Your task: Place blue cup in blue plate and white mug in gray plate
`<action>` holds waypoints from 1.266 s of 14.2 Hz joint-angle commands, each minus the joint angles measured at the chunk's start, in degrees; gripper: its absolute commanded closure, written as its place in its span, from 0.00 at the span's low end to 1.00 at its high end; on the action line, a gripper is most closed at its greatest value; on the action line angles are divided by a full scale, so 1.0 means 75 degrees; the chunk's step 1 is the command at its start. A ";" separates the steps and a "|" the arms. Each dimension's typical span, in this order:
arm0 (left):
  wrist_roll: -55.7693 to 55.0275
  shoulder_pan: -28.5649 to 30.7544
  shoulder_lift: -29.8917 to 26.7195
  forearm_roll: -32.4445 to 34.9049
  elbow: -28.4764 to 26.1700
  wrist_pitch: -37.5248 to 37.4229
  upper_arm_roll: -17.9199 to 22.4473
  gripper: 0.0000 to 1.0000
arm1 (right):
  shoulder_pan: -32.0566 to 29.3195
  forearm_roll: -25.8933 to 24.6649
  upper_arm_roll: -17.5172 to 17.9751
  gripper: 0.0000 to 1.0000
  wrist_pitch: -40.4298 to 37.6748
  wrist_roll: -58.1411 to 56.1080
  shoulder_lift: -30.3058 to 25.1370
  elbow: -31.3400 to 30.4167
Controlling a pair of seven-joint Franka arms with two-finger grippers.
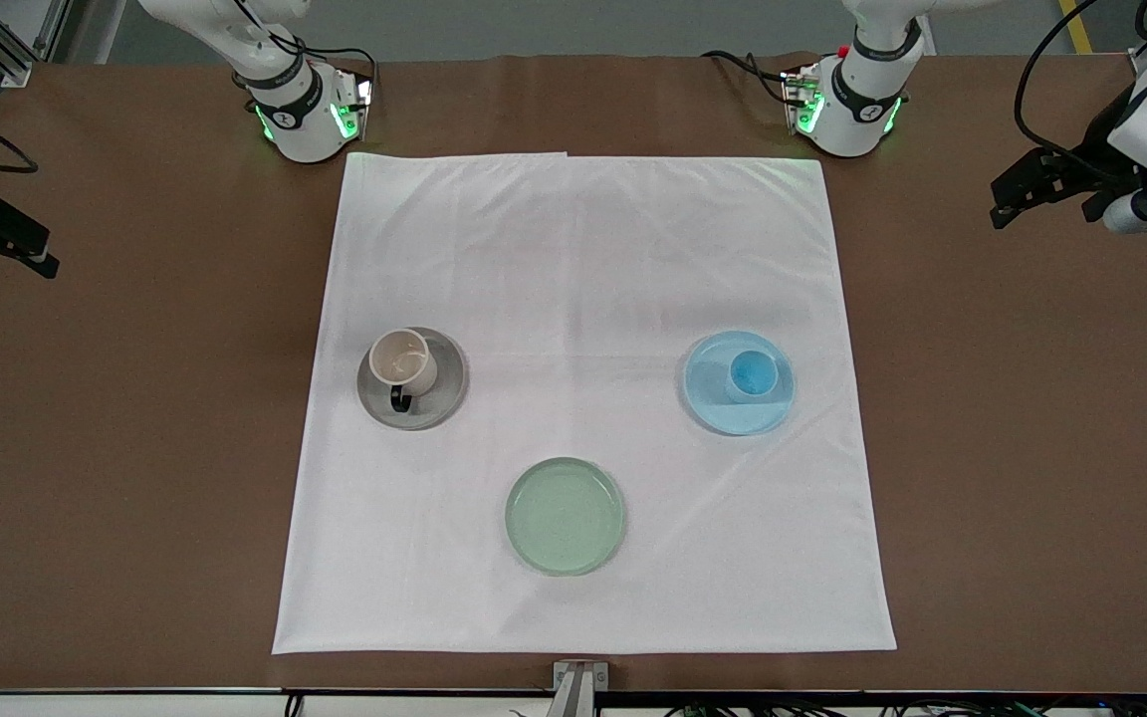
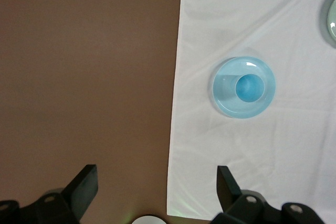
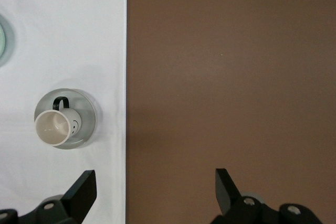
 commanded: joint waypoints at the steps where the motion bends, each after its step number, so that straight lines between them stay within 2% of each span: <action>1: 0.0104 0.0050 -0.0057 0.0019 0.0013 0.0054 -0.0008 0.00 | 0.0171 -0.0350 0.0016 0.00 -0.0739 0.0090 0.0721 0.1063; 5: 0.0139 0.0144 0.0072 0.0031 0.0212 0.0054 -0.0008 0.00 | 0.0135 -0.0327 0.0004 0.00 -0.0670 0.0125 0.0710 0.1135; 8: 0.0162 0.0156 0.0154 0.0031 0.0329 0.0054 -0.0020 0.00 | 0.0030 0.0106 -0.0031 0.00 -0.0647 0.0114 0.0710 0.1135; 18: 0.0162 0.0156 0.0166 0.0031 0.0341 0.0042 -0.0020 0.00 | 0.0006 0.0131 -0.0031 0.00 -0.0530 0.0102 0.0722 0.1299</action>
